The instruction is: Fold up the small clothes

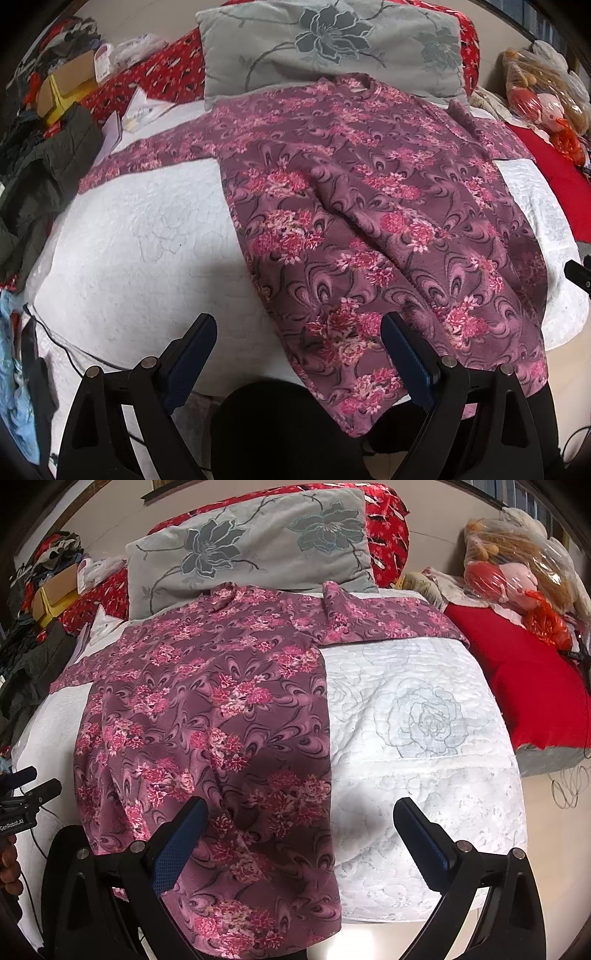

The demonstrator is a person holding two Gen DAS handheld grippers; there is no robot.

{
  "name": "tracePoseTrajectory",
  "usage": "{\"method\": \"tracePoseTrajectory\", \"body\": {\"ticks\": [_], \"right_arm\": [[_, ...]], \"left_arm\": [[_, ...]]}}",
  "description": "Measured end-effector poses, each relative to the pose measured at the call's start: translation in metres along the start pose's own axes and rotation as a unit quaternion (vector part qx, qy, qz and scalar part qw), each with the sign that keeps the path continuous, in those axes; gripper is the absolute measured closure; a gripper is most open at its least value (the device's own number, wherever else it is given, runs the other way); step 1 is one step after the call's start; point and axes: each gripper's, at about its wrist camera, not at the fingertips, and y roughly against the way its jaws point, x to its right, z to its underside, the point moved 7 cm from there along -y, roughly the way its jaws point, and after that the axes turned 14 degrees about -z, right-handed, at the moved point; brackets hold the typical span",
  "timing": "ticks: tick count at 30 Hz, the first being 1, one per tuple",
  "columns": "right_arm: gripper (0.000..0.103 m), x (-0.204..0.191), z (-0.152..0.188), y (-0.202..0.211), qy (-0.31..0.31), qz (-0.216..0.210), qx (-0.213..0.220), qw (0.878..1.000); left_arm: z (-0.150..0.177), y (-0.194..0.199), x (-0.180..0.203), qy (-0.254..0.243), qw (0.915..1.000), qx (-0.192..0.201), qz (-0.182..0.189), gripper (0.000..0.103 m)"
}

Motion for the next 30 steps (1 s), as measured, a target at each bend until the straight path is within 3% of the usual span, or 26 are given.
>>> {"method": "tracePoseTrajectory", "body": {"ticks": [6,11,17,18,19,20,22,25,26,27,30], "right_arm": [[0.003,0.014,0.007,-0.007,-0.021,0.001,-0.012,1.000],[0.003,0.028,0.019,-0.017,-0.043,-0.001,-0.032,0.999],[0.012,0.039,0.039,-0.036,-0.075,-0.020,-0.068,0.995],[0.016,0.039,0.042,-0.040,-0.078,-0.025,-0.077,0.994],[0.020,0.039,0.047,-0.045,-0.080,-0.029,-0.086,0.993],[0.026,0.038,0.051,-0.049,-0.081,-0.034,-0.094,0.992],[0.038,0.037,0.057,-0.054,-0.076,-0.034,-0.105,0.991],[0.078,0.036,0.059,-0.052,-0.052,-0.015,-0.098,0.994],[0.097,0.035,0.059,-0.050,-0.054,-0.034,-0.094,0.994],[0.099,0.033,0.058,-0.046,-0.062,-0.063,-0.086,0.992],[0.099,0.034,0.050,-0.023,-0.071,-0.094,-0.047,0.992]], "left_arm": [[0.000,-0.019,-0.012,0.014,0.9994,-0.032,-0.005,0.013],[0.009,-0.054,-0.031,0.067,0.9903,-0.122,0.004,0.013],[0.023,-0.076,-0.011,0.066,0.9794,-0.186,0.041,0.015],[0.024,-0.078,-0.004,0.061,0.9775,-0.194,0.055,0.023],[0.026,-0.080,0.005,0.057,0.9745,-0.204,0.074,0.041],[0.028,-0.083,0.012,0.052,0.9707,-0.215,0.094,0.052],[0.034,-0.090,0.028,0.044,0.9595,-0.246,0.130,0.088],[0.035,-0.098,0.027,0.055,0.9584,-0.248,0.130,0.098],[0.034,-0.097,0.024,0.064,0.9574,-0.247,0.136,0.099],[0.035,-0.096,0.018,0.073,0.9570,-0.243,0.140,0.099],[0.031,-0.084,-0.008,0.101,0.9579,-0.223,0.151,0.099]]}}
